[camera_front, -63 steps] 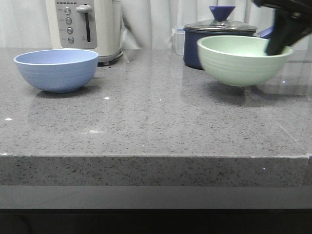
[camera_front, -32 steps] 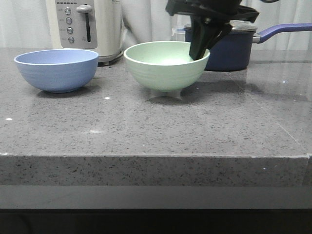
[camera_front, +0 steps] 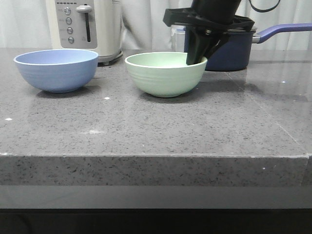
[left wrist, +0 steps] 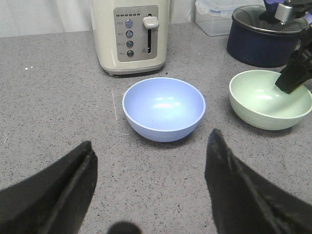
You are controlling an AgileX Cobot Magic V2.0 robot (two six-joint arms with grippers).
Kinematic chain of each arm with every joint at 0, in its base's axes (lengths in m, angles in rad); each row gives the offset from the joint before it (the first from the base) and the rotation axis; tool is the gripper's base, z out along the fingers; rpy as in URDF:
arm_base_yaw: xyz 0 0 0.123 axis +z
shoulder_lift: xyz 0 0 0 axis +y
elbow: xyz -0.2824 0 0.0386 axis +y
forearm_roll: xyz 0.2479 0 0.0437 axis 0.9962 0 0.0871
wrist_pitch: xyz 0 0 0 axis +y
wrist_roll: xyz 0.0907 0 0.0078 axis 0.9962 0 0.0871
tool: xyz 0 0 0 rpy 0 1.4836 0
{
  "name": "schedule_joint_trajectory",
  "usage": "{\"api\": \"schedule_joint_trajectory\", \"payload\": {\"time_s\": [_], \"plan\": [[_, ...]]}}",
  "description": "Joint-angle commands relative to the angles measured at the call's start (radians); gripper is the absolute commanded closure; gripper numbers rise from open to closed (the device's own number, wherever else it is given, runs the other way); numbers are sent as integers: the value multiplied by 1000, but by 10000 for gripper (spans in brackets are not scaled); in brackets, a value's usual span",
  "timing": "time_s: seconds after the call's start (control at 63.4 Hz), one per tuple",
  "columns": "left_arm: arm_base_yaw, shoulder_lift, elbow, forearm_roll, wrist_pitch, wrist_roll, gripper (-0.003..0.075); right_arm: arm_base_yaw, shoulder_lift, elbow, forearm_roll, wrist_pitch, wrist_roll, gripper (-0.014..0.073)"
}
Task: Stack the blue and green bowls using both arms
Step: 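Release the green bowl and raise the right gripper away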
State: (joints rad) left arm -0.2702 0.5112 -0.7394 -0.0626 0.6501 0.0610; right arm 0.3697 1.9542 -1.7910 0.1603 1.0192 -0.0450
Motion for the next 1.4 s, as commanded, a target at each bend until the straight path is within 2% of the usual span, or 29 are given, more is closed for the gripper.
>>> {"api": "schedule_joint_trajectory", "payload": {"time_s": [0.0, 0.095, 0.363, 0.631, 0.694, 0.741, 0.883, 0.946, 1.025, 1.293, 1.387], "plan": [[-8, 10, -25, -11, -77, -1, 248, -2, -60, -35, 6, -30, -1, 304], [-8, 10, -25, -11, -77, -1, 248, -2, -77, -36, 9, -31, -1, 260], [-8, 10, -25, -11, -77, -1, 248, -2, -214, -22, 9, -9, -38, 260], [-8, 10, -25, -11, -77, -1, 248, -2, -454, 256, 8, -149, -102, 263], [-8, 10, -25, -11, -77, -1, 248, -2, -507, 344, 9, -190, -127, 295], [-8, 10, -25, -11, -77, -1, 248, -2, -536, 399, 9, -213, -144, 351], [-8, 10, -25, -11, -77, -1, 248, -2, -575, 524, 28, -281, -144, 596], [-8, 10, -25, -11, -77, -1, 248, -2, -574, 559, 41, -312, -144, 666], [-8, 10, -25, -11, -77, -1, 248, -2, -569, 594, 62, -347, -164, 652], [-8, 10, -25, -11, -77, -1, 248, -2, -511, 636, 206, -424, -364, 652], [-8, 10, -25, -11, -77, -1, 248, -2, -476, 636, 225, -431, -381, 652]]}}
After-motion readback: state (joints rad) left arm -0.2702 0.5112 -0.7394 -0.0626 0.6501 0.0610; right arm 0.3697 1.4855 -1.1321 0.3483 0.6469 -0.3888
